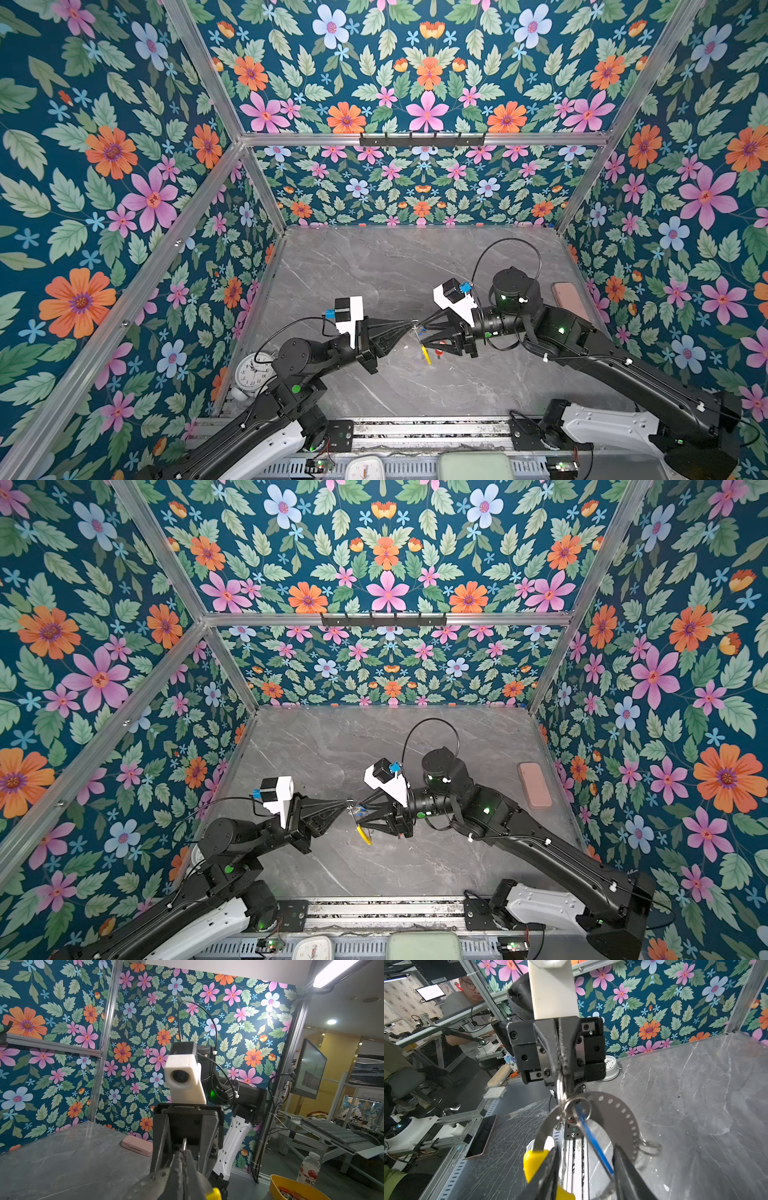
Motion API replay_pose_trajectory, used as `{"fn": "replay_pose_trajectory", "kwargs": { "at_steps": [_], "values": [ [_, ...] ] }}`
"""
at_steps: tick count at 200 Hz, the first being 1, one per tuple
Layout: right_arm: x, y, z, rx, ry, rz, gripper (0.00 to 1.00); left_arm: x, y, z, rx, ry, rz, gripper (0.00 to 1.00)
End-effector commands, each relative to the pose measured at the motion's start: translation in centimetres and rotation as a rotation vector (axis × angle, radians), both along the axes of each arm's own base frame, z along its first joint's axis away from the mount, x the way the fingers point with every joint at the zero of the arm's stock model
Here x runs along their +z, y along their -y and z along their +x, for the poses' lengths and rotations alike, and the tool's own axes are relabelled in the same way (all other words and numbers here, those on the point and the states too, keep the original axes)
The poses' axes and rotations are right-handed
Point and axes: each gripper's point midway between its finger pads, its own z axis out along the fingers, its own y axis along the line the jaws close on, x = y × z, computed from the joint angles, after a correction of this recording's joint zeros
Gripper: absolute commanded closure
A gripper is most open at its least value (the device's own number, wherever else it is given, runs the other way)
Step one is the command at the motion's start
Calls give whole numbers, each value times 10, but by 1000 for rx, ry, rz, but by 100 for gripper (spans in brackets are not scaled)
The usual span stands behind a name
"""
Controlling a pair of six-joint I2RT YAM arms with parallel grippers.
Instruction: Remove the keys from the keyring
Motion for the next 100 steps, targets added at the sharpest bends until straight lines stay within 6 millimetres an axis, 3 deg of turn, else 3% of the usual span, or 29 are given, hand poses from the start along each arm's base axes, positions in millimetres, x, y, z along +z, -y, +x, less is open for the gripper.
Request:
{"fn": "replay_pose_trajectory", "kwargs": {
  "at_steps": [1, 46, 100],
  "values": [
    [13, 9, 5, -62, 38, 42, 53, 14, -6, -3, 6, 37, -55, 100],
    [63, 13, 15, -145, 62, 283, 49, 18, -12, -4, 24, 49, -93, 100],
    [70, -6, 12, -41, -29, 366, 50, 21, -17, -2, 45, 52, -128, 100]
  ]
}}
